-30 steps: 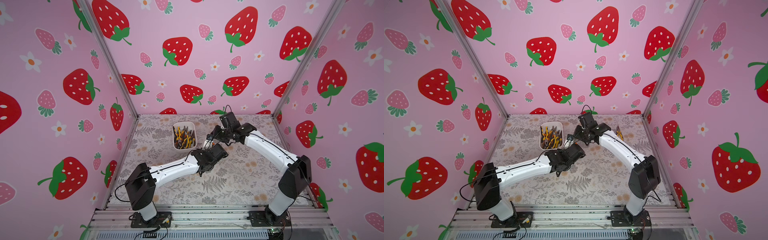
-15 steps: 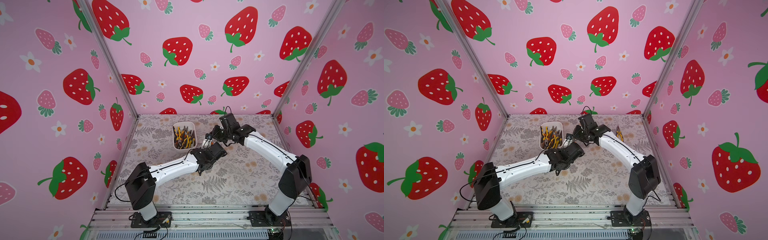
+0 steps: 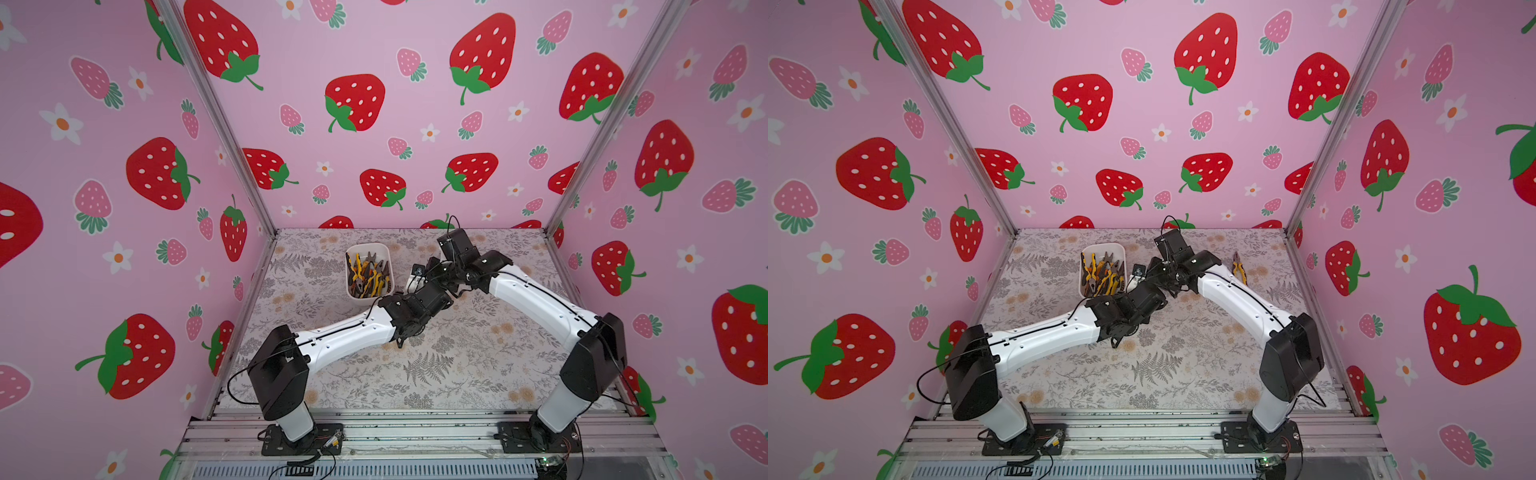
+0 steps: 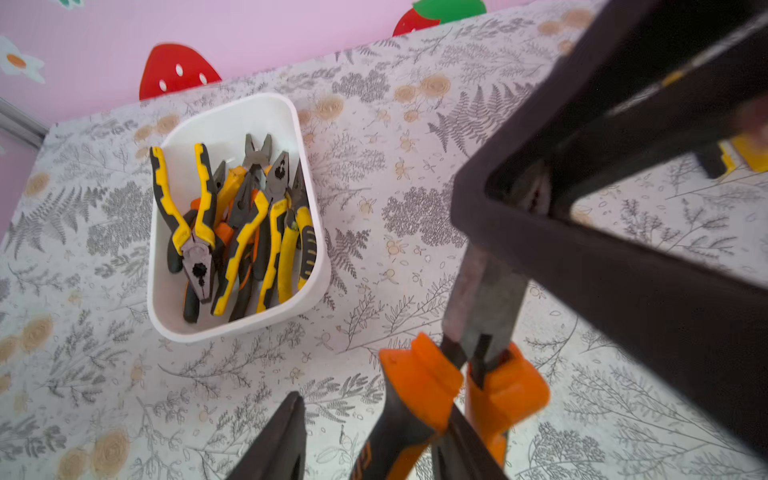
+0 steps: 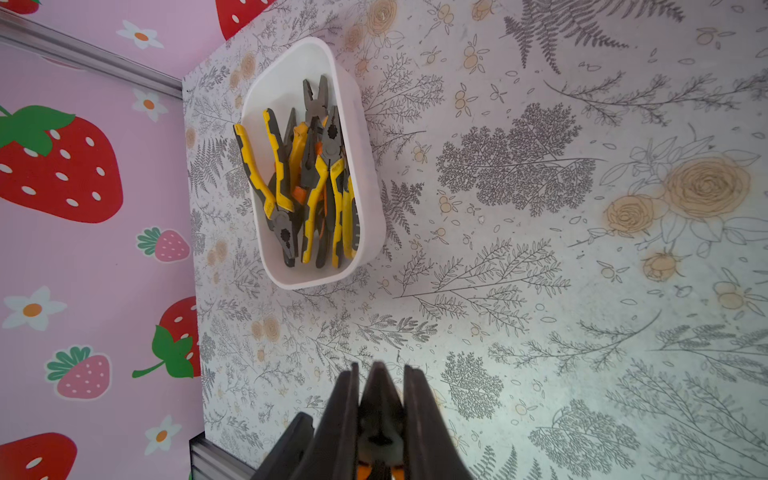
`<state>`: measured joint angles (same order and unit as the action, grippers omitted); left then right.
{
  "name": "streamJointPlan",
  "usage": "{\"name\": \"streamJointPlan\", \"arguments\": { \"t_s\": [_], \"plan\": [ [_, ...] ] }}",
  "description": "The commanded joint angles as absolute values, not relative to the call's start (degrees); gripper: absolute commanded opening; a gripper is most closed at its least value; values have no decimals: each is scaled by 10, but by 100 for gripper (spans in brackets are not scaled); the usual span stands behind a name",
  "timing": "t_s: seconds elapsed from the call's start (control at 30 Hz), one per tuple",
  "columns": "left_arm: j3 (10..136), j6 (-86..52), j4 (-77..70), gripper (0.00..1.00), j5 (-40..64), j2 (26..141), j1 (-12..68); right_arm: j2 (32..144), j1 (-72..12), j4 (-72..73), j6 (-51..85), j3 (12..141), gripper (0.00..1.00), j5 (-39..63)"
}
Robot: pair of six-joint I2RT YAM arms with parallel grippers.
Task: Take the pliers out of the storage box
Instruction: Place the pliers at the center of the board.
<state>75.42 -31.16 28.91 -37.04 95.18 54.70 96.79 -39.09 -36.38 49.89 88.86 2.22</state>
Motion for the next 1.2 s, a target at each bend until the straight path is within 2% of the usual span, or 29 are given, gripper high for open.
{"name": "streamJointPlan", "arguments": {
  "t_s": [0.0, 0.23, 0.67, 0.93, 1.17],
  "plan": [
    [748, -306, 253, 54, -379, 925, 541, 944, -389, -412, 471, 902, 0, 17],
    [718, -321, 261, 55, -353, 867, 542, 930, -358, -437, 435, 888, 0, -23],
    [613, -313, 214, 57, -270, 755, 540, 933, -192, -467, 332, 890, 0, -13],
    [589, -320, 215, 58, -266, 756, 528, 1089, -145, -531, 194, 1055, 0, -13],
    [579, -301, 187, 57, -211, 784, 504, 1232, -115, -565, 97, 1204, 0, -14]
  ]
}}
